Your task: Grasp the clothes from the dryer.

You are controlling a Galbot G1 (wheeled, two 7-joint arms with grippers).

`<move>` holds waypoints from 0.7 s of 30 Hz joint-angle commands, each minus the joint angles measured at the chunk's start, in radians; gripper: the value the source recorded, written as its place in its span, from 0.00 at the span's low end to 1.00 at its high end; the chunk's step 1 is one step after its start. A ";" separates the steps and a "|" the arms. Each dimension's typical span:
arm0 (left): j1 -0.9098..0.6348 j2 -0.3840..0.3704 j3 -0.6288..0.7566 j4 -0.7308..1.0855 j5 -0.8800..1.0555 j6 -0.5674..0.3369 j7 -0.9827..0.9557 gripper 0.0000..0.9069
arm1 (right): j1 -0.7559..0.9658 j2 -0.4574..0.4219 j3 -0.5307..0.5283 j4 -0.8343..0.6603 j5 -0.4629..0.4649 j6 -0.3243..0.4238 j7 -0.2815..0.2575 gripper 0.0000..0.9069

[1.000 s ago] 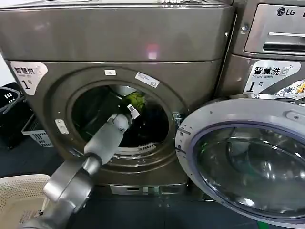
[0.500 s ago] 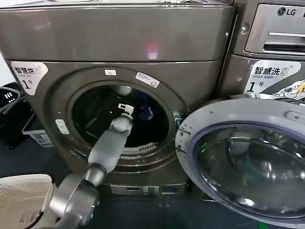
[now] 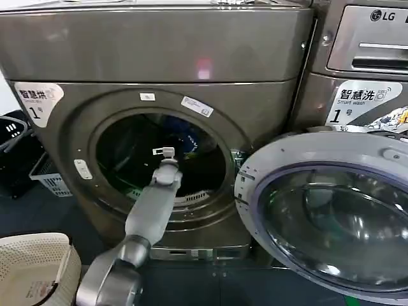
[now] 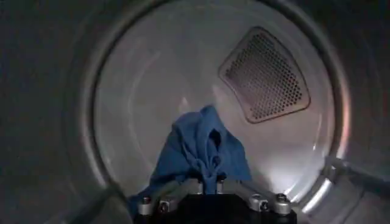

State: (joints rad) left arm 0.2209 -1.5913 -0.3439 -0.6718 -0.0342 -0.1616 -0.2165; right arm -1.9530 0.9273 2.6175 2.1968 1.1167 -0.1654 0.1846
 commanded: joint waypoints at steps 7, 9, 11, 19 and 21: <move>0.024 -0.010 -0.024 -0.041 0.017 -0.033 -0.058 0.00 | -0.006 -0.004 0.014 -0.012 -0.003 0.007 0.005 1.00; 0.022 -0.011 -0.024 -0.039 0.018 -0.034 -0.059 0.00 | -0.008 -0.005 0.017 -0.013 0.000 0.003 0.006 1.00; 0.017 -0.009 -0.022 -0.022 0.023 -0.038 -0.058 0.00 | -0.009 -0.006 0.022 -0.016 0.000 0.000 0.006 1.00; 0.012 -0.005 -0.020 -0.023 0.023 -0.037 -0.057 0.00 | -0.010 -0.007 0.027 -0.012 0.003 -0.011 0.005 1.00; 0.011 -0.007 -0.020 -0.024 0.023 -0.037 -0.058 0.00 | -0.010 -0.006 0.027 -0.012 0.003 -0.013 0.004 1.00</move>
State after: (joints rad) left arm 0.2313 -1.5959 -0.3614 -0.6965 -0.0145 -0.1946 -0.2688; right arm -1.9630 0.9201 2.6421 2.1842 1.1183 -0.1747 0.1876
